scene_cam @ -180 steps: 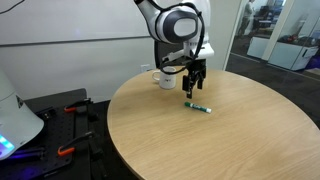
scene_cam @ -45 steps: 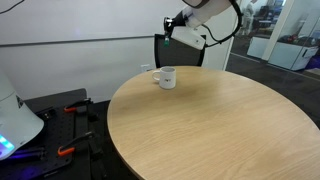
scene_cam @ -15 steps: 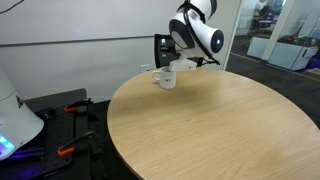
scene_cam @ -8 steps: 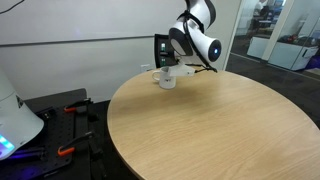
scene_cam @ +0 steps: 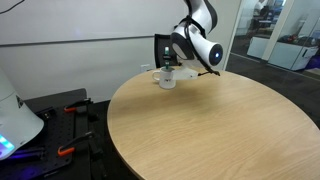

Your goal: Put the marker in the mug cup

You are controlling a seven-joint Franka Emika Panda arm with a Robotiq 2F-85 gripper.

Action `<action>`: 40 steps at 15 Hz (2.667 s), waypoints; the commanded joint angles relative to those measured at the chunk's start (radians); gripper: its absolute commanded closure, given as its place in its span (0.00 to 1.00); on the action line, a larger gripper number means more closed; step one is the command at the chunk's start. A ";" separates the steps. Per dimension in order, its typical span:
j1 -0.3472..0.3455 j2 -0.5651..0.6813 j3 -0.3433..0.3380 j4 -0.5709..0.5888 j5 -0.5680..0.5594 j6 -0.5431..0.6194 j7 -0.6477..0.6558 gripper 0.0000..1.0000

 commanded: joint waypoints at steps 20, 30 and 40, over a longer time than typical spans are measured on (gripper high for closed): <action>0.000 -0.081 -0.002 -0.036 0.080 0.053 -0.128 0.00; -0.002 -0.269 -0.005 -0.135 0.077 -0.078 -0.218 0.00; 0.004 -0.389 -0.020 -0.194 0.036 -0.340 -0.230 0.00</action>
